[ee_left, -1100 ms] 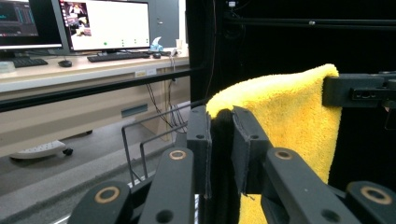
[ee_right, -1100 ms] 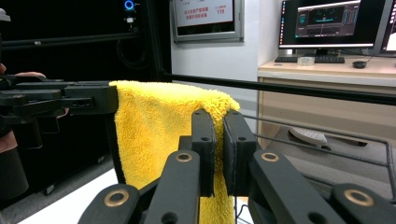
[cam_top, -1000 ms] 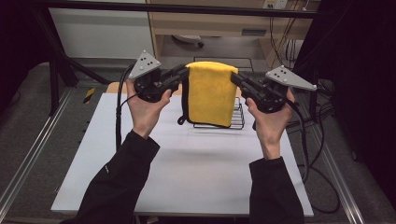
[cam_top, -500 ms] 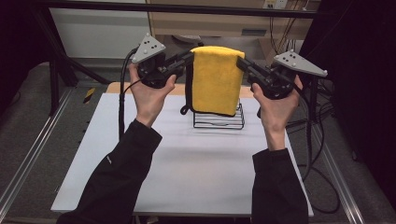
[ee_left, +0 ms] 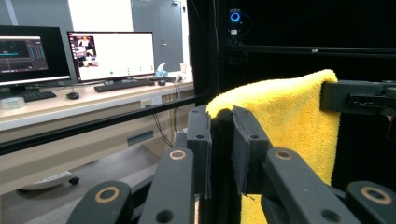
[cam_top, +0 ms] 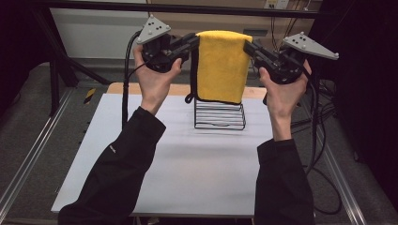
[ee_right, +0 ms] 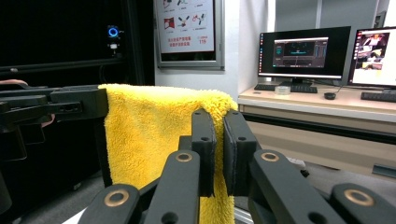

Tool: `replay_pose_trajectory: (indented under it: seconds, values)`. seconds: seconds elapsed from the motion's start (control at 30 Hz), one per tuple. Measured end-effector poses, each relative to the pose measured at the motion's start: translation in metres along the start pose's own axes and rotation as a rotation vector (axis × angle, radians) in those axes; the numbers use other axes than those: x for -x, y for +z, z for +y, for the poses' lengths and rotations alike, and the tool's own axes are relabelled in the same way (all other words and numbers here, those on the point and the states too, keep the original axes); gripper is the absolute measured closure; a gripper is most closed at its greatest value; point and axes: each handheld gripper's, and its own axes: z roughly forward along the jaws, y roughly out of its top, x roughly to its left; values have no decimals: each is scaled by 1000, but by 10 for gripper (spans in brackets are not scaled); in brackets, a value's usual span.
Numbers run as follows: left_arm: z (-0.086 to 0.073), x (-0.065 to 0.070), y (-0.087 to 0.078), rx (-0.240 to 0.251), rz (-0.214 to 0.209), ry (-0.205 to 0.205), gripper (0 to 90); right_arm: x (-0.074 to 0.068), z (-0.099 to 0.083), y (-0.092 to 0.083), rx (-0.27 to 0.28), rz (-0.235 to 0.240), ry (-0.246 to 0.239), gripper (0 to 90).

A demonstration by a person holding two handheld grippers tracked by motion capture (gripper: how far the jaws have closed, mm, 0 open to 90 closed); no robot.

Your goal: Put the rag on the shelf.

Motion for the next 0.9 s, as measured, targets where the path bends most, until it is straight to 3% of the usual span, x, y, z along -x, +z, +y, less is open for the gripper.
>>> replay_pose_trajectory:
  seconds: [0.63, 0.9]
  values:
    - [31, -11, 23, 12, 40, 29, 781, 17, 25, 23, 36, -23, 1, 845]
    - [38, -16, 40, 8, 49, 19, 781, 27, 29, 35, 47, -42, 3, 845]
